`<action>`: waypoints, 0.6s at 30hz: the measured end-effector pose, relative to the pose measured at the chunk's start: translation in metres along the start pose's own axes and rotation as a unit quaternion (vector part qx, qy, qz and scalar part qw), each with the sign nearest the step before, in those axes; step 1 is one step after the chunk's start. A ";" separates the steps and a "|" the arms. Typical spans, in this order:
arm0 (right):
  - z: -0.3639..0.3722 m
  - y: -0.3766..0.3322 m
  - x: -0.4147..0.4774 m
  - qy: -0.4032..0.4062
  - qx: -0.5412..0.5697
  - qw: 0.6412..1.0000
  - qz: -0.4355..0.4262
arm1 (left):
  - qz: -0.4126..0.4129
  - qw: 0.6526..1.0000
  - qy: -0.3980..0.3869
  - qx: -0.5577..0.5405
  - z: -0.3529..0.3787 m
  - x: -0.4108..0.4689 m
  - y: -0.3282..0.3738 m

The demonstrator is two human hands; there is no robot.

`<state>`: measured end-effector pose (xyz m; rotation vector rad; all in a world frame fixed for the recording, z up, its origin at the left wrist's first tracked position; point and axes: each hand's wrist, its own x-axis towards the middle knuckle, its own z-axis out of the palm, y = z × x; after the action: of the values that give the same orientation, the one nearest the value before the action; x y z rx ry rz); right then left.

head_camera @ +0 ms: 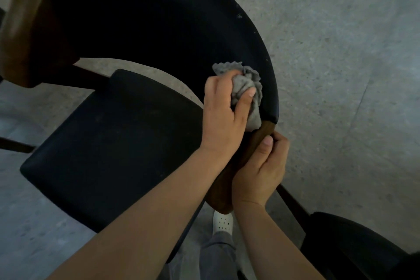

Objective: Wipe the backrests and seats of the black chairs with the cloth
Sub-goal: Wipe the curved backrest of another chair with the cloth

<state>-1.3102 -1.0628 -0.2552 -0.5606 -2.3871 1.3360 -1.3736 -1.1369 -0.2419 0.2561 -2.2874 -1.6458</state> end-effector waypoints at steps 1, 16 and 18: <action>0.000 0.000 0.000 0.000 -0.001 1.000 0.001 | 0.011 1.000 0.006 -0.002 0.000 0.002 0.003; -0.001 -0.004 -0.001 -0.001 -0.012 1.000 0.011 | 0.074 0.990 -0.023 0.116 0.001 0.036 0.031; -0.001 -0.004 -0.001 -0.001 -0.012 1.000 0.005 | 0.018 0.997 0.000 0.078 0.002 0.029 0.021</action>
<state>-1.3097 -1.0645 -0.2508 -0.5786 -2.4083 1.3143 -1.4012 -1.1375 -0.2185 0.2479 -2.4101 -1.4507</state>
